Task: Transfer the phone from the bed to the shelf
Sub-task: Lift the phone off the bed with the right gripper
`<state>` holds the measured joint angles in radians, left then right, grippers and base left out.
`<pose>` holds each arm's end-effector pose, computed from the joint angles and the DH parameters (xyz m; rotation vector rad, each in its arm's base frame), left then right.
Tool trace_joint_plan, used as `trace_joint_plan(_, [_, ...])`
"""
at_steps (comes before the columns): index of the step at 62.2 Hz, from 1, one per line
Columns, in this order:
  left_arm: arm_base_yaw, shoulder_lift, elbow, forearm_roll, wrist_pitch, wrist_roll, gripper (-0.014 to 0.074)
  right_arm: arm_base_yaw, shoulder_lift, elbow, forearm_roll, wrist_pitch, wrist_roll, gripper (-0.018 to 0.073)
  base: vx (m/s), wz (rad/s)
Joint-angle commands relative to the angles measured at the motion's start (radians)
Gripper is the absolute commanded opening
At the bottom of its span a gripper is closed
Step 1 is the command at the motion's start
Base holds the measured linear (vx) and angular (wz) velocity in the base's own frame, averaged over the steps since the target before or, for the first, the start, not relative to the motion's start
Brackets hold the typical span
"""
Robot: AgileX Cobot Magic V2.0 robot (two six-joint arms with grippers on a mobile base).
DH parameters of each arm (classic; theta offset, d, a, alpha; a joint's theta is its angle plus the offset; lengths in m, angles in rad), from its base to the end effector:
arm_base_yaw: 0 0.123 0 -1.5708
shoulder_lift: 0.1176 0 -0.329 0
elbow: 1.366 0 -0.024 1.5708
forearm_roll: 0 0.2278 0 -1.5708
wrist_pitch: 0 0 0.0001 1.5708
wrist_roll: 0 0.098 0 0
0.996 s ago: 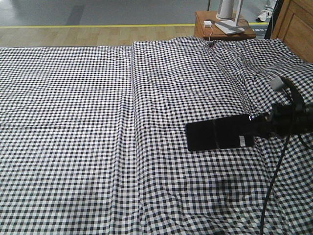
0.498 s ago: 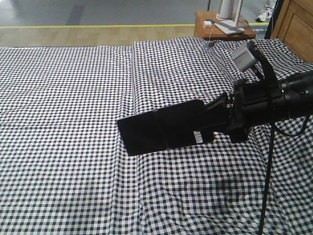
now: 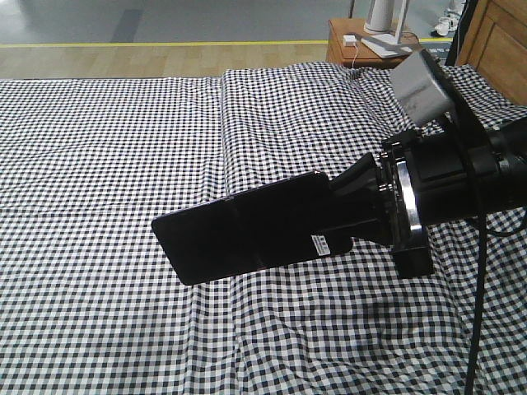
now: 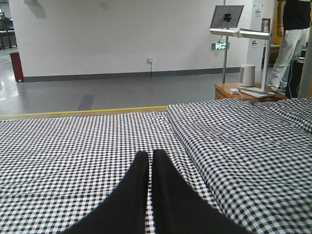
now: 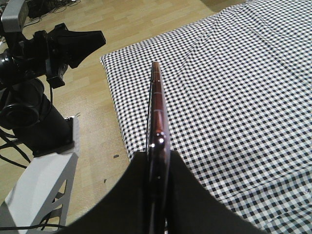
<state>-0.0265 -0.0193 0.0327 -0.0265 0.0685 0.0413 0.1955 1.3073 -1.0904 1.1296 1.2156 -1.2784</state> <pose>-0.0040 -0.0001 0.1964 0.0338 1.5651 -0.0106 0.1896 0.1223 0.3995 -1.2150 1.8344 1.0269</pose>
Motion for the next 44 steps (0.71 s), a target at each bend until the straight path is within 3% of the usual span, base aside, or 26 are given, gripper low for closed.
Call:
trace_joint_plan(1, [0.002,-0.007,-0.024,-0.011,-0.075,-0.009,0.0001,0.001,-0.035,-0.024,0.087,0.072,-0.004,-0.0003,0.00,0.00])
trace_joint_plan(44, [0.002,-0.007,-0.024,-0.011,-0.075,-0.009,0.0001,0.001,-0.036,-0.024,0.087,0.072,-0.004,-0.0003,0.00,0.00])
